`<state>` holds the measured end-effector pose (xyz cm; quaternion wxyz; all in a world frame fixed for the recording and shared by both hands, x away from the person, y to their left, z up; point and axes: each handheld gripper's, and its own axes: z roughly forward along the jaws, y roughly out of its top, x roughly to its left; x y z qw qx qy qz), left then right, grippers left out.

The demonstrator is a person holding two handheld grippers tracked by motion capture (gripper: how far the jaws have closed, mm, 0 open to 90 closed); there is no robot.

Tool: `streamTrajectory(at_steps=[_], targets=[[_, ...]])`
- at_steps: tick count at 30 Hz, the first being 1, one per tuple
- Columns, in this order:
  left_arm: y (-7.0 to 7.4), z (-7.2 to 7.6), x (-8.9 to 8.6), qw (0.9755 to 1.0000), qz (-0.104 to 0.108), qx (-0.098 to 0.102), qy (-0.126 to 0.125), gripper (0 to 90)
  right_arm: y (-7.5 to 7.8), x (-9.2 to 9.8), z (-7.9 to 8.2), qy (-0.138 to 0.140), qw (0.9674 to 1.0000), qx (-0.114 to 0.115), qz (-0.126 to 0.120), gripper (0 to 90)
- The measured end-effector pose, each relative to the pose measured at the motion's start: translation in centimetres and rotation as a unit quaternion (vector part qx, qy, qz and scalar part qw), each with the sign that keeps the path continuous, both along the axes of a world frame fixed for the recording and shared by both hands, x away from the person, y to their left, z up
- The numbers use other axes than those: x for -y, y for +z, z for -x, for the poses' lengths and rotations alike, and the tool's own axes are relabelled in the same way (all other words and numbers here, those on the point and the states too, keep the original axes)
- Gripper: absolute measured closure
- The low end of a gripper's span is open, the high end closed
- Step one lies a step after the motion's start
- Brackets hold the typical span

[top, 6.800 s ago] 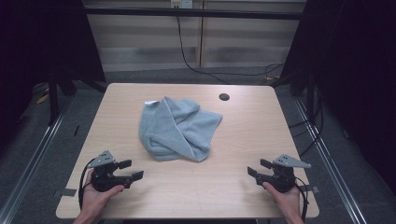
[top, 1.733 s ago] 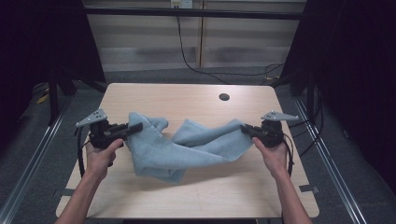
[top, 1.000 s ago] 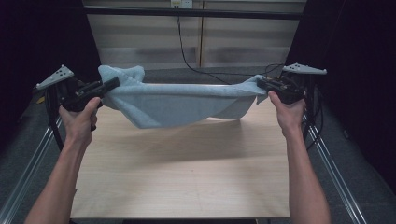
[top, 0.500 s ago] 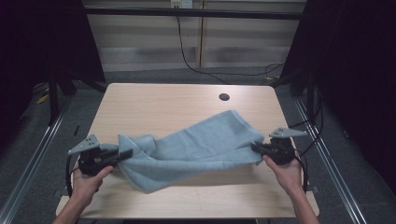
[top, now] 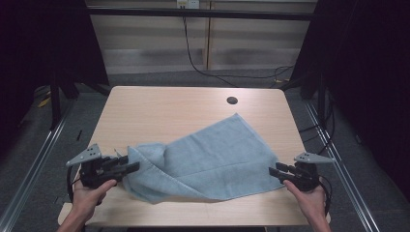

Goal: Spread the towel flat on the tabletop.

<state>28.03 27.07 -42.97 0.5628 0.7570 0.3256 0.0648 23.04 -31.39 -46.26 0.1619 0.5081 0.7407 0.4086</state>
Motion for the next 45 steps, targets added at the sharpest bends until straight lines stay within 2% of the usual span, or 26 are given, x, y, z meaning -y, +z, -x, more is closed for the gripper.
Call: streamTrajectory(at_steps=[2, 3, 4, 5, 6, 8, 10, 12, 14, 15, 17, 19, 20, 22, 24, 28, 31, 33, 36, 38, 40, 41, 42, 45], targets=[[0.2, -1.4, 0.8, 0.9999, 0.001, 0.008, -0.007, 55.8, -0.6, 0.4, -0.1, -0.002, 1.0000, -0.004, -0.005, 60.1], [0.0, -1.8, 1.1, 1.0000, 0.004, 0.007, 0.000, 56.2, -1.0, 0.4, -0.1, -0.001, 0.9999, -0.008, -0.010, 60.1], [0.0, -1.8, 1.1, 1.0000, 0.004, 0.007, 0.000, 56.2, -1.0, 0.4, -0.1, -0.001, 0.9999, -0.008, -0.010, 60.1], [-0.8, -2.8, 1.6, 1.0000, 0.004, -0.008, -0.002, 55.8, -1.5, -0.4, -0.2, 0.012, 0.9998, -0.016, -0.007, 60.0], [-1.3, -3.0, 1.9, 0.9999, -0.006, -0.013, 0.002, 55.3, -1.6, -0.8, -0.2, 0.018, 0.9996, -0.018, -0.010, 59.6], [-2.4, -3.2, 2.6, 0.9992, -0.021, -0.027, -0.019, 53.3, -1.6, -2.3, -0.3, 0.037, 0.9990, -0.019, -0.016, 58.8], [-3.4, -3.1, 3.0, 0.9985, -0.029, -0.039, -0.026, 53.7, -1.5, -4.2, -0.4, 0.067, 0.9971, -0.020, -0.030, 57.3], [-4.1, -2.7, 3.4, 0.9976, -0.041, -0.044, -0.033, 59.2, -1.2, -6.5, -0.4, 0.098, 0.9944, -0.017, -0.035, 55.4], [-4.9, -2.4, 3.8, 0.9965, -0.053, -0.052, -0.037, 68.9, -1.2, -8.8, -0.5, 0.134, 0.9902, -0.016, -0.036, 54.9], [-5.2, -2.2, 4.0, 0.9957, -0.060, -0.056, -0.043, 72.1, -1.4, -9.9, -0.6, 0.147, 0.9885, -0.020, -0.031, 53.3], [-5.7, -2.0, 4.3, 0.9946, -0.069, -0.061, -0.048, 74.4, -2.1, -12.0, -0.9, 0.169, 0.9852, -0.028, -0.005, 52.8], [-5.8, -2.0, 4.5, 0.9944, -0.064, -0.066, -0.051, 74.7, -2.9, -13.5, -1.1, 0.183, 0.9822, -0.038, 0.016, 52.3], [-5.8, -2.0, 4.5, 0.9945, -0.062, -0.068, -0.050, 74.6, -3.3, -14.1, -1.3, 0.180, 0.9819, -0.044, 0.040, 51.7], [-5.9, -2.0, 4.6, 0.9944, -0.058, -0.072, -0.051, 73.6, -3.7, -14.1, -1.6, 0.182, 0.9819, -0.035, 0.037, 51.8], [-6.0, -1.9, 4.9, 0.9941, -0.057, -0.075, -0.055, 71.5, -3.9, -13.4, -2.3, 0.172, 0.9842, -0.034, 0.026, 56.0], [-5.6, -1.3, 5.7, 0.9933, -0.059, -0.071, -0.069, 64.8, -4.0, -11.8, -3.5, 0.168, 0.9848, -0.042, 0.011, 59.1], [-5.4, -1.0, 6.0, 0.9928, -0.059, -0.067, -0.080, 62.7, -4.0, -10.8, -4.0, 0.159, 0.9863, -0.039, 0.016, 61.1], [-5.1, -0.7, 6.3, 0.9915, -0.060, -0.065, -0.095, 61.5, -4.1, -9.5, -4.9, 0.144, 0.9886, -0.041, 0.013, 63.3], [-4.8, -0.5, 6.3, 0.9917, -0.056, -0.061, -0.099, 57.7, -4.1, -8.8, -5.5, 0.136, 0.9898, -0.039, 0.016, 65.4], [-4.0, -0.4, 5.8, 0.9929, -0.044, -0.054, -0.096, 54.0, -4.1, -8.0, -6.1, 0.122, 0.9915, -0.038, 0.025, 65.4], [-3.3, -0.4, 5.0, 0.9943, -0.029, -0.048, -0.091, 51.6, -4.1, -7.8, -6.3, 0.120, 0.9919, -0.038, 0.019, 63.7], [-3.3, -0.4, 5.0, 0.9943, -0.029, -0.048, -0.091, 50.1, -4.1, -7.8, -6.3, 0.120, 0.9919, -0.038, 0.019, 63.7], [-2.5, -0.5, 3.9, 0.9959, -0.011, -0.043, -0.078, 47.8, -4.0, -8.0, -6.0, 0.122, 0.9914, -0.042, 0.022, 58.4], [-1.9, -0.6, 2.1, 0.9979, 0.010, -0.036, -0.053, 45.3, -3.4, -8.7, -5.4, 0.138, 0.9898, -0.034, 0.004, 60.3]])
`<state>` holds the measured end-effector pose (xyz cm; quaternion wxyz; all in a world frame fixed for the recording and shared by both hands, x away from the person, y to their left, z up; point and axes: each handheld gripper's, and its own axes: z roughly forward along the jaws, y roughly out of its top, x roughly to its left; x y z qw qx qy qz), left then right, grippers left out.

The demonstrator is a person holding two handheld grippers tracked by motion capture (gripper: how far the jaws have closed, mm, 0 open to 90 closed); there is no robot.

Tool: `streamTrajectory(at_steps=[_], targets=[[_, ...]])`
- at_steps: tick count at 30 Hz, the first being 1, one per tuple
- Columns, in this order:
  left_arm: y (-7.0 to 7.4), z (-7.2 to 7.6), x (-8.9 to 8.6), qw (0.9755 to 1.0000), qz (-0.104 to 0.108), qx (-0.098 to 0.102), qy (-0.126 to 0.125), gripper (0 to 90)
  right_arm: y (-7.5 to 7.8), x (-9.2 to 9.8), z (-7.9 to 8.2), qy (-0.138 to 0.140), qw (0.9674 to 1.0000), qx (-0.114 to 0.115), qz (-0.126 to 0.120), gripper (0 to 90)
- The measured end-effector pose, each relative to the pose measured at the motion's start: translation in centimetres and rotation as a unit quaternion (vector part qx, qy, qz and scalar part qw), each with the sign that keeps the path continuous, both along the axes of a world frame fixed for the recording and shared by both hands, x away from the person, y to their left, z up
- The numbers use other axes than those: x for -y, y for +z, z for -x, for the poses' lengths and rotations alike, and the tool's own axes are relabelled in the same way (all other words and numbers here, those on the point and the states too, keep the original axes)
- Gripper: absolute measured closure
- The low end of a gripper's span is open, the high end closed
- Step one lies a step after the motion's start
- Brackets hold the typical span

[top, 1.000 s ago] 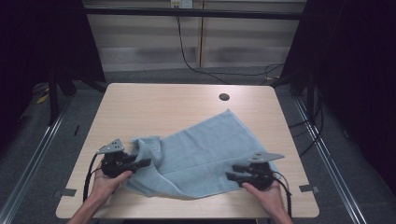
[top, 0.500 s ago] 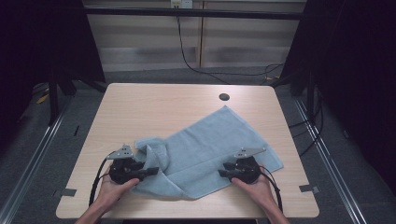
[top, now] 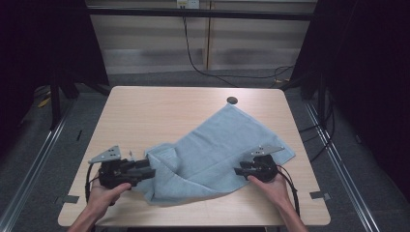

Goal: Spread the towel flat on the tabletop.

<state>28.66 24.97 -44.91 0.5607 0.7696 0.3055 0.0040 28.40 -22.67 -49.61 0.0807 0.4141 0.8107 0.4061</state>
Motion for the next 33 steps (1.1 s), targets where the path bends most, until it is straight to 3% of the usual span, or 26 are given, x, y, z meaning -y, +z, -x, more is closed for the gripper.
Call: streamTrajectory(at_steps=[5, 7, 8, 9, 13, 15, 18, 20, 21, 23, 25, 26, 29, 32, 33], targets=[[-1.3, -1.0, -1.3, 0.9992, -0.025, -0.008, 0.030, 53.3, 2.0, -3.0, 0.9, 0.047, 0.9979, 0.025, -0.037, 58.4], [-1.8, -1.1, -1.1, 0.9987, -0.037, -0.013, 0.034, 51.6, 2.2, -3.9, 1.0, 0.058, 0.9972, 0.026, -0.041, 57.7], [-2.5, -1.3, -0.6, 0.9975, -0.058, -0.021, 0.033, 49.5, 2.5, -6.0, 0.9, 0.082, 0.9952, 0.025, -0.048, 56.3], [-2.5, -1.3, -0.6, 0.9975, -0.058, -0.021, 0.033, 48.5, 2.5, -6.0, 0.9, 0.082, 0.9952, 0.025, -0.048, 56.3], [-4.2, -1.5, 0.7, 0.9939, -0.103, -0.031, 0.024, 47.8, 2.7, -10.9, 0.5, 0.141, 0.9880, 0.025, -0.058, 54.0], [-4.5, -1.4, 0.9, 0.9939, -0.102, -0.034, 0.023, 48.5, 2.5, -13.0, 0.2, 0.160, 0.9848, 0.020, -0.063, 52.8], [-4.7, -1.0, 1.0, 0.9934, -0.108, -0.030, 0.025, 51.7, 1.6, -15.8, -0.1, 0.203, 0.9784, 0.007, -0.037, 51.9], [-4.8, -0.9, 0.9, 0.9934, -0.109, -0.026, 0.025, 53.3, 1.3, -16.5, -0.2, 0.211, 0.9766, 0.004, -0.039, 52.0], [-4.8, -1.0, 0.9, 0.9933, -0.111, -0.025, 0.024, 53.9, 1.0, -17.6, -0.1, 0.224, 0.9734, -0.006, -0.050, 52.8], [-4.8, -1.0, 0.8, 0.9922, -0.120, -0.018, 0.027, 59.2, 0.8, -18.0, 0.0, 0.226, 0.9731, 0.001, -0.042, 65.0], [-4.7, -0.9, 0.6, 0.9922, -0.121, -0.019, 0.024, 76.7, 0.9, -17.9, 0.2, 0.230, 0.9722, 0.005, -0.046, 82.8], [-4.6, -0.9, 0.5, 0.9927, -0.117, -0.020, 0.023, 80.6, 1.0, -17.7, 0.4, 0.228, 0.9724, 0.008, -0.050, 86.9], [-4.1, -0.7, 0.2, 0.9939, -0.105, -0.013, 0.031, 85.0, 2.0, -16.4, 0.8, 0.210, 0.9769, 0.025, -0.029, 88.1], [-3.6, -0.6, -0.1, 0.9944, -0.099, -0.007, 0.037, 86.2, 3.4, -13.7, 1.5, 0.186, 0.9811, 0.041, -0.034, 88.3], [-3.6, -0.6, -0.1, 0.9944, -0.099, -0.007, 0.037, 86.3, 3.4, -13.7, 1.5, 0.186, 0.9811, 0.041, -0.034, 88.3]])
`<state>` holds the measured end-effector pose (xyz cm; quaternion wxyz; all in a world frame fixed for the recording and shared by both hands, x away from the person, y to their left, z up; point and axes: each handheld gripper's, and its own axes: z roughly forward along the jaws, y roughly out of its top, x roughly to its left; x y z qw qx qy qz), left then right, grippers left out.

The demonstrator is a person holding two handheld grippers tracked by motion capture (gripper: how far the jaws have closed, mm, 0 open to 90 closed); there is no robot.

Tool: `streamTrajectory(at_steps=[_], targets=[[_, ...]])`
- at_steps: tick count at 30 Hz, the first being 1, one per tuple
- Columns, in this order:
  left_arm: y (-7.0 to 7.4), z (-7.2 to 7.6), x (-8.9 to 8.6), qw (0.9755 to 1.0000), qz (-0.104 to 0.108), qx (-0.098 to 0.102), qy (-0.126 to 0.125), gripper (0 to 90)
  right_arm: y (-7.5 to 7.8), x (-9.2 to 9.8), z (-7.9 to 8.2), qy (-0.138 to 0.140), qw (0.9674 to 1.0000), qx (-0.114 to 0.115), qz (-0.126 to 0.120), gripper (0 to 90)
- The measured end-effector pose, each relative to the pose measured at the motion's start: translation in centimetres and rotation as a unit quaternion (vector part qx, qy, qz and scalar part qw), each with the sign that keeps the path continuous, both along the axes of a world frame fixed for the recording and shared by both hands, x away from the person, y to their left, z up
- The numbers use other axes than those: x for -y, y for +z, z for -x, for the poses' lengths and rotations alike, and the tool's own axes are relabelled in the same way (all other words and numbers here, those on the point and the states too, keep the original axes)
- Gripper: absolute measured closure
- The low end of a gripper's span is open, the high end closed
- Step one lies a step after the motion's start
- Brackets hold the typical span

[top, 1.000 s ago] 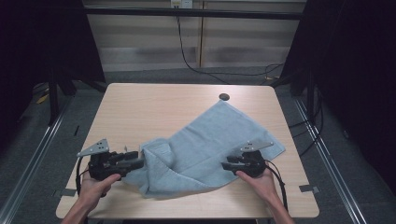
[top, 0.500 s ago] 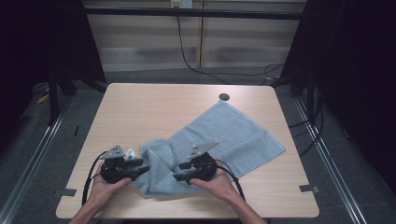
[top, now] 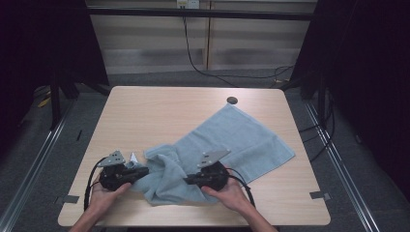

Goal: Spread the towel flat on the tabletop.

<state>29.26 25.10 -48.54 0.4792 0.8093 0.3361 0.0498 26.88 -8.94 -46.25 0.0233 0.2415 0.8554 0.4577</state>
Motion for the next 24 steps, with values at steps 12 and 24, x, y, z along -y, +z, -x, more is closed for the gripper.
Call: streamTrajectory(at_steps=[12, 24], targets=[[-0.5, 0.5, 0.9, 0.9992, -0.023, -0.021, -0.023, 86.5, -1.2, 12.6, 5.6, -0.123, 0.9919, -0.018, 0.026, 87.8], [-0.5, 0.7, 1.6, 0.9986, -0.028, -0.017, -0.042, 84.1, 0.1, 10.4, -2.0, -0.130, 0.9912, -0.016, -0.018, 59.9]])
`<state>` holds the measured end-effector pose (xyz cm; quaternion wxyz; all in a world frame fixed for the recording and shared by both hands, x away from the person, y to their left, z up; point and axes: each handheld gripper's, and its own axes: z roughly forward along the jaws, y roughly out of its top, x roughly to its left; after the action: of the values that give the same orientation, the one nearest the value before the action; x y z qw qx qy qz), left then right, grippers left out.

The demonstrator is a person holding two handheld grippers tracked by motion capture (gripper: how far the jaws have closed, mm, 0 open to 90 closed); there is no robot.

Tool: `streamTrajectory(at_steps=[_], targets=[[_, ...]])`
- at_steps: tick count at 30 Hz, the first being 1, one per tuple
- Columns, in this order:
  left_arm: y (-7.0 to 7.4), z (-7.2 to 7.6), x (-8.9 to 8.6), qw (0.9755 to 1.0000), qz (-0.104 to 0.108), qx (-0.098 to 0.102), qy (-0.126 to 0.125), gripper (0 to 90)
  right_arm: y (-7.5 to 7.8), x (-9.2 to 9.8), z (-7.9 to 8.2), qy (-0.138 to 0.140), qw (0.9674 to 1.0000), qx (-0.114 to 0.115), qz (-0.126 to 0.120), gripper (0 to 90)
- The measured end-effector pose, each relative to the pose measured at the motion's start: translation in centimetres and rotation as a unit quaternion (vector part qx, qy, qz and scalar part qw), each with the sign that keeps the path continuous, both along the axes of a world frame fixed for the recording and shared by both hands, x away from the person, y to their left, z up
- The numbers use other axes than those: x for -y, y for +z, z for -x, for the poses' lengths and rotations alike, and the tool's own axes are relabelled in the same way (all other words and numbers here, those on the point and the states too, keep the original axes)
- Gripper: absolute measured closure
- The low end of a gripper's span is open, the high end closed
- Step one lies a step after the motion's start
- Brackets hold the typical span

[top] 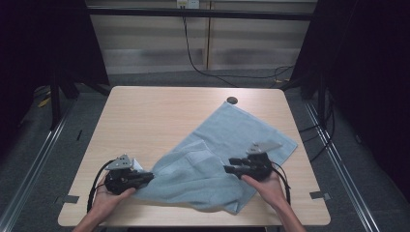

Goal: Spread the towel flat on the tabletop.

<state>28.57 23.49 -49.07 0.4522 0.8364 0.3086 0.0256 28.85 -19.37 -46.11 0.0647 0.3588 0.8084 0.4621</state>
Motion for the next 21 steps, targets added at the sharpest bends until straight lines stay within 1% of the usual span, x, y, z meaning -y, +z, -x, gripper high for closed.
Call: streamTrajectory(at_steps=[1, 2, 3, 4, 5, 6, 7, 8, 9, 10, 11, 12, 13, 15, 18, 19, 21], targets=[[0.0, 0.0, 0.0, 1.0000, 0.000, 0.000, 0.000, 83.7, 0.0, 0.0, 0.0, 0.000, 1.0000, 0.000, 0.000, 59.9], [-0.1, -0.1, 0.0, 1.0000, 0.002, -0.001, 0.001, 83.5, -0.5, -1.3, -2.2, 0.007, 0.9999, -0.010, -0.009, 59.9], [-0.2, -0.2, 0.0, 1.0000, 0.001, 0.000, 0.001, 83.3, -0.7, -2.0, -3.4, 0.009, 0.9997, -0.017, -0.015, 59.9], [-0.2, -0.2, 0.0, 1.0000, 0.001, 0.000, 0.001, 83.2, -0.7, -2.0, -3.4, 0.009, 0.9997, -0.017, -0.015, 59.9], [-0.3, -0.3, 0.1, 1.0000, 0.005, 0.000, -0.001, 83.1, -1.2, -3.5, -5.7, 0.010, 0.9998, -0.014, -0.012, 60.3], [-0.3, -0.3, 0.1, 1.0000, 0.005, 0.000, -0.001, 83.0, -1.4, -3.9, -6.5, 0.013, 0.9997, -0.016, -0.014, 60.3], [-0.4, -0.4, 0.0, 1.0000, 0.006, -0.002, 0.001, 83.0, -1.7, -4.5, -7.4, 0.012, 0.9996, -0.022, -0.010, 60.3], [-0.4, -0.6, 0.0, 1.0000, 0.009, -0.003, 0.000, 83.0, -2.0, -5.0, -8.2, 0.014, 0.9996, -0.024, -0.001, 60.0], [-0.4, -0.6, -0.1, 0.9999, 0.010, -0.004, 0.002, 82.8, -2.4, -5.5, -8.9, 0.013, 0.9994, -0.031, 0.009, 59.0], [-0.4, -0.6, -0.1, 0.9999, 0.010, -0.004, 0.002, 82.7, -2.4, -5.5, -8.9, 0.013, 0.9994, -0.031, 0.009, 59.0], [-0.4, -0.6, -0.1, 0.9999, 0.011, -0.004, 0.004, 82.5, -3.3, -6.4, -10.0, 0.013, 0.9989, -0.038, 0.023, 56.2], [-0.4, -0.6, -0.1, 0.9999, 0.011, -0.004, 0.004, 81.9, -3.3, -6.4, -10.0, 0.013, 0.9989, -0.038, 0.023, 56.2], [-0.4, -0.7, -0.1, 0.9999, 0.011, -0.005, 0.007, 81.3, -3.9, -6.9, -10.4, 0.006, 0.9986, -0.043, 0.031, 52.4], [-0.5, -0.8, -0.2, 0.9999, 0.013, -0.004, 0.007, 81.1, -4.2, -7.1, -10.5, -0.002, 0.9983, -0.044, 0.037, 49.5], [-0.4, -0.7, -0.2, 0.9999, 0.011, -0.003, 0.007, 80.8, -4.5, -7.4, -10.2, -0.004, 0.9982, -0.028, 0.052, 49.6], [-0.4, -0.7, -0.2, 0.9999, 0.011, -0.003, 0.007, 80.6, -4.5, -7.6, -10.0, -0.005, 0.9980, -0.019, 0.061, 50.3], [-0.4, -0.7, -0.1, 0.9999, 0.012, -0.002, 0.007, 80.4, -4.4, -7.9, -9.6, -0.008, 0.9965, -0.003, 0.083, 60.6]])
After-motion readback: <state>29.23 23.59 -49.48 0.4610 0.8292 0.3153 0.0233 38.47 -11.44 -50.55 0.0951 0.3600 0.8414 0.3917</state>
